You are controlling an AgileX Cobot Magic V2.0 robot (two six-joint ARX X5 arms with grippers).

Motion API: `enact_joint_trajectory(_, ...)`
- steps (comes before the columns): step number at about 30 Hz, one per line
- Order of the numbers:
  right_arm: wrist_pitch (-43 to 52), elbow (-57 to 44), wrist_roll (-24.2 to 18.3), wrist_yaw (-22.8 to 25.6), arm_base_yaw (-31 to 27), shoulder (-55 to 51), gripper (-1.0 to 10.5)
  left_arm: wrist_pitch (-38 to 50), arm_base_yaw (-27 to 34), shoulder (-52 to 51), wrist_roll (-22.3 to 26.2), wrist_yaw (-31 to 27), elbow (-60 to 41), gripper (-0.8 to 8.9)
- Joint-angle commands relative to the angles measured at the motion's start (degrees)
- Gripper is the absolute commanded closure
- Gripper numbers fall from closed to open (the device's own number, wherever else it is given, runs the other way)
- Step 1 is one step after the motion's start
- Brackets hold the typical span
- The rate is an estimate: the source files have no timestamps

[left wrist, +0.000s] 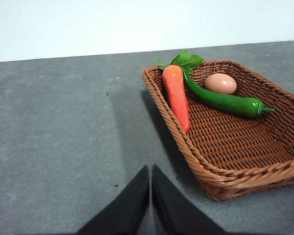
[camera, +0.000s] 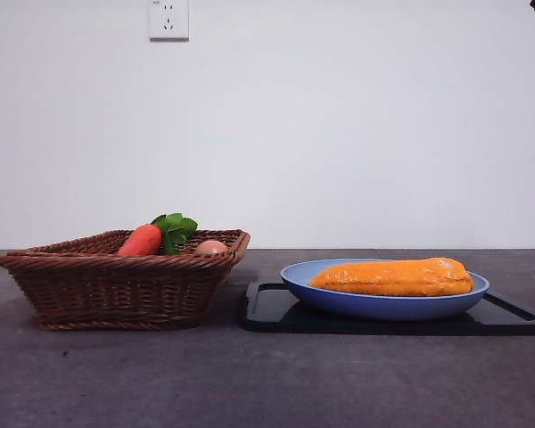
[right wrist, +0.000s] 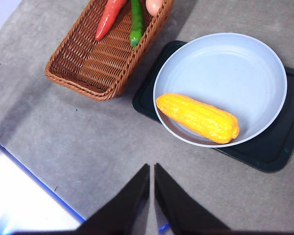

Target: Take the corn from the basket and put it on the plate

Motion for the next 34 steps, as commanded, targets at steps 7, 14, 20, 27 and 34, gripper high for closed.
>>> enact_joint_trajectory(7,0.85,1.09,-2.01,0.04,0.09,0.39,9.4,-1.9,0.15,-0.09,-0.24,0.09,-0.96,8.06)
enact_joint_trajectory(14,14.1,-1.46,-10.73,4.7,-2.91,-2.69,9.4,-1.9,0.15,-0.09,-0.24,0.09,-0.96,8.06)
enact_joint_trajectory(20,33.16,-14.75,-9.53,4.59,-8.35,-10.82,9.4,-1.9,0.15,-0.09,-0.24,0.09,-0.96,8.06)
enact_joint_trajectory(27,48.13,-32.92,-9.2,8.37,-12.28,-23.91,9.4,-1.9,0.15,-0.09,-0.24,0.09,-0.96,8.06)
enact_joint_trajectory(34,53.55,-45.62,-7.8,15.04,-12.41,-35.85,9.4,-1.9,0.15,-0.09,-0.24,0.09,-0.96,8.06)
